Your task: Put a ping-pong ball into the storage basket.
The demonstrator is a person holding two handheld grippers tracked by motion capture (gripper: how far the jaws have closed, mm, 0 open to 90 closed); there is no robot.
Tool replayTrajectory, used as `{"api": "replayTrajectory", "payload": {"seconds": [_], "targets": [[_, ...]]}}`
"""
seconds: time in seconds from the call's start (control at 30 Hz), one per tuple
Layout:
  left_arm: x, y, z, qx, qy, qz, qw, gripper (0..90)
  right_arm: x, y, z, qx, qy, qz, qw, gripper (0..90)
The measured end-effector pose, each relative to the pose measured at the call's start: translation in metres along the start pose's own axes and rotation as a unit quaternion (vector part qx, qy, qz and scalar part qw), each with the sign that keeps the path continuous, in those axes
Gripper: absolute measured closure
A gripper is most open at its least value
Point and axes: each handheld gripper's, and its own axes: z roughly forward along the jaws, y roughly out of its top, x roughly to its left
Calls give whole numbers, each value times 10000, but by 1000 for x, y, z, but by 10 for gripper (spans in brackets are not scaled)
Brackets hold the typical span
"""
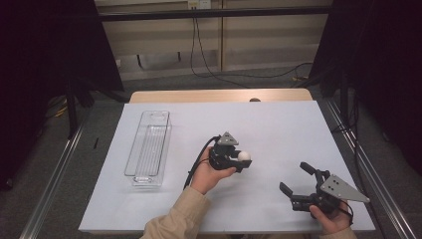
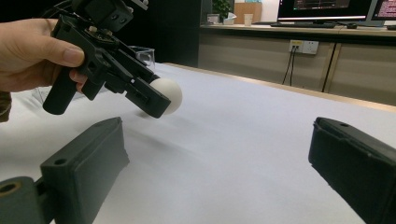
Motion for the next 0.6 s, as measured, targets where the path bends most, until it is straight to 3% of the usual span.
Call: {"api": "replayTrajectory", "payload": {"seconds": [0.6], "targets": [[10, 0, -14, -82, 127, -97, 9998, 510, 0, 0, 0, 4, -2, 3, 10000, 32]]}}
